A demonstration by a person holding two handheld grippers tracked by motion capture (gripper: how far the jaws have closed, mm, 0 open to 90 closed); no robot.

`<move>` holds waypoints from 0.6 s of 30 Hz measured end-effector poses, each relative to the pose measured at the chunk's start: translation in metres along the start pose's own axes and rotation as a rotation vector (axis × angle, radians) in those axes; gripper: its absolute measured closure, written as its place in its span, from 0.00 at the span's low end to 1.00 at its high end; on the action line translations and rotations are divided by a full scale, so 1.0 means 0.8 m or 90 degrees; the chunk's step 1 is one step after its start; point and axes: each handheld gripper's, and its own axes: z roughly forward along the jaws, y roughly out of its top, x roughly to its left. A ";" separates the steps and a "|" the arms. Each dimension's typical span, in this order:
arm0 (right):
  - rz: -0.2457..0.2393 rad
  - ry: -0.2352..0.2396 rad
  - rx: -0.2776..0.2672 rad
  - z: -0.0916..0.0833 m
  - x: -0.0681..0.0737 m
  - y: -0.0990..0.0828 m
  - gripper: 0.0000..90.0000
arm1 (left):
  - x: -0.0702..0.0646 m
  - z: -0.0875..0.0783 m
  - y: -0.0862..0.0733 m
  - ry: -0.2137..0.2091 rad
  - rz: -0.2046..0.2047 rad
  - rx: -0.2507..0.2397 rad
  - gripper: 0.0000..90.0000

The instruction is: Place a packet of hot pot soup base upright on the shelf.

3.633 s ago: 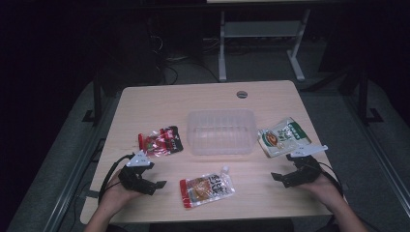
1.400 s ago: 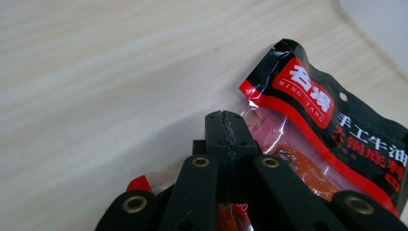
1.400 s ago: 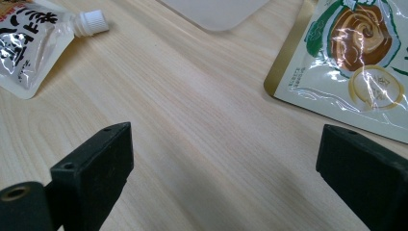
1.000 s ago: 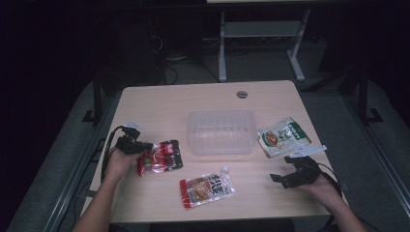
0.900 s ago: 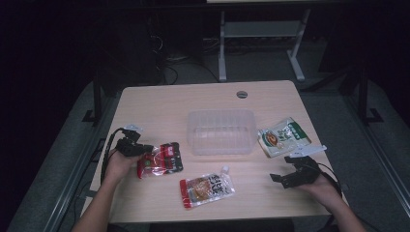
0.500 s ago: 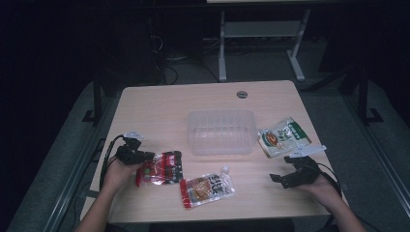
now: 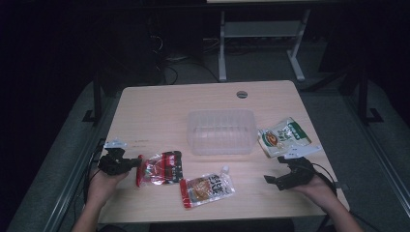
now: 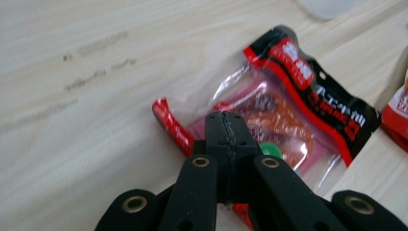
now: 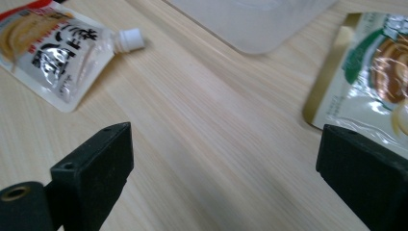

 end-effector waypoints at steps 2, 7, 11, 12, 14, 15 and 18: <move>-0.007 0.006 -0.003 0.003 0.003 0.005 0.06 | 0.000 0.003 -0.001 0.004 0.006 0.014 1.00; -0.018 0.025 -0.006 0.012 0.014 0.020 0.06 | 0.004 0.010 -0.004 0.011 -0.004 0.040 1.00; -0.031 0.042 -0.009 0.020 0.024 0.031 0.06 | 0.006 0.013 -0.006 0.004 -0.004 0.051 1.00; -0.040 0.047 -0.011 0.023 0.028 0.036 0.06 | 0.006 0.013 -0.005 0.006 -0.004 0.054 1.00; -0.045 0.049 -0.014 0.024 0.030 0.038 0.06 | 0.006 0.014 -0.006 0.005 -0.011 0.055 1.00; -0.041 0.054 -0.014 0.025 0.032 0.040 0.06 | 0.007 0.014 -0.006 0.005 -0.012 0.057 1.00; -0.053 0.058 -0.013 0.027 0.036 0.042 0.06 | 0.010 0.018 -0.010 0.015 -0.013 0.076 1.00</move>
